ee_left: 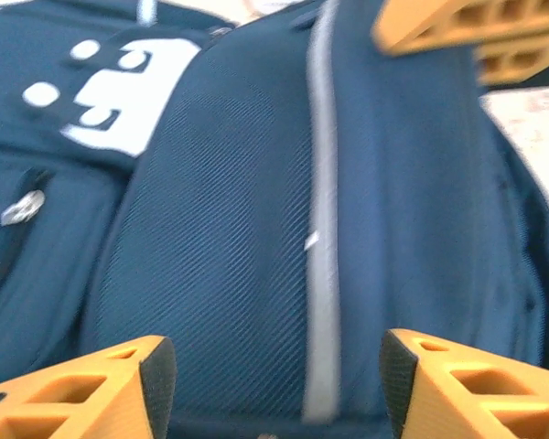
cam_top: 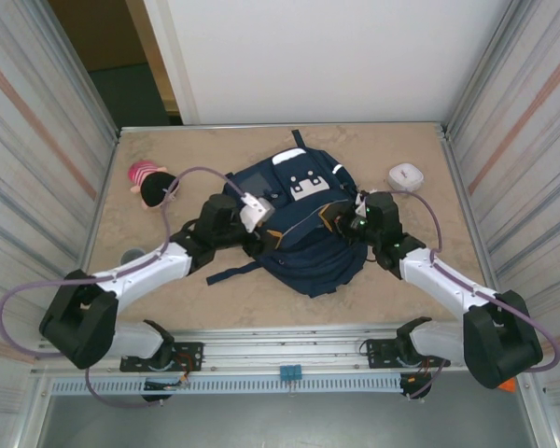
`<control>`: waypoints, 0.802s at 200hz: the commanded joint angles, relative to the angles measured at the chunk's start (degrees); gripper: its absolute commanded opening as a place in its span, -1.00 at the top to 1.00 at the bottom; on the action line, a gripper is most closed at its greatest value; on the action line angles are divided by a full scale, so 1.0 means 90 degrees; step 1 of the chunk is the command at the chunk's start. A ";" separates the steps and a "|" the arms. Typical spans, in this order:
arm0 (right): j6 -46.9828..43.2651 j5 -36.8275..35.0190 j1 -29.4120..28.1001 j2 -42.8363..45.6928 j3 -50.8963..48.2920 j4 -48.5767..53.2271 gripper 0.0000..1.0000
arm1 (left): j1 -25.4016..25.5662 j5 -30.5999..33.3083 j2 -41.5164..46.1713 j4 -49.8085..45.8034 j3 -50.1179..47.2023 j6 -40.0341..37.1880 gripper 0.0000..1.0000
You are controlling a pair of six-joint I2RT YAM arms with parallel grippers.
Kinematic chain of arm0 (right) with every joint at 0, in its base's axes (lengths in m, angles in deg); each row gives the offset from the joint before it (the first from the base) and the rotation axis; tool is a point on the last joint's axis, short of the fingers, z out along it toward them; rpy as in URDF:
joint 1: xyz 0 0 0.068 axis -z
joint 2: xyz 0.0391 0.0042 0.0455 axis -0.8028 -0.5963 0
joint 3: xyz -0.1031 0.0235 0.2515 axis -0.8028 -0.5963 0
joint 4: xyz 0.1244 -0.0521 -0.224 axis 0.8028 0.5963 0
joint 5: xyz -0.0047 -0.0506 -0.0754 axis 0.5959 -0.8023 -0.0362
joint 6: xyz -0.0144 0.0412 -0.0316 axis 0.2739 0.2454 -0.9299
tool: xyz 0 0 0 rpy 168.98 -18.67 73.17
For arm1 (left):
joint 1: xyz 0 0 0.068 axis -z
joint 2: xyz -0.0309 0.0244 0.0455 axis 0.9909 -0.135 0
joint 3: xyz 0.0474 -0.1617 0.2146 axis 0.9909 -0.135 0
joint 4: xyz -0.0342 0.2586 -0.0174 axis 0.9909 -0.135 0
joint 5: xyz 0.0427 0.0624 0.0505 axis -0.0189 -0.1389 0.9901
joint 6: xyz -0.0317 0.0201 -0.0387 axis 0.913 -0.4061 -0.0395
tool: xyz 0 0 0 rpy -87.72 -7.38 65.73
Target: Pack the student bag
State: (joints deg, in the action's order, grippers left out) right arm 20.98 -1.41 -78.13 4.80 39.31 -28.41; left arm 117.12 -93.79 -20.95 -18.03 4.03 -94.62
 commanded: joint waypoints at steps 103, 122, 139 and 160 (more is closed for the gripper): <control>-0.0369 0.0144 -0.0028 -0.0143 0.0474 0.0149 0.84 | -0.0465 -0.1300 -0.0957 0.0808 -0.0487 0.0144 0.25; -0.0353 0.0086 -0.0042 -0.0170 0.0444 0.0161 0.84 | -0.0386 -0.1539 -0.0877 0.0778 -0.0536 0.0068 0.54; -0.0355 0.0080 -0.0040 -0.0207 0.0432 0.0146 0.85 | -0.0279 -0.1587 -0.0747 0.0755 -0.0602 0.0020 0.81; -0.0350 0.0069 -0.0050 -0.0218 0.0403 0.0197 0.77 | -0.0178 -0.1557 -0.0608 0.0688 -0.0670 0.0014 0.99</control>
State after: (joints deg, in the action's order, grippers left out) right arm 19.45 -0.68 -78.13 3.34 41.10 -26.27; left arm 114.36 -104.94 -28.93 -12.22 -1.76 -93.88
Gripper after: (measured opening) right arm 0.099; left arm 0.055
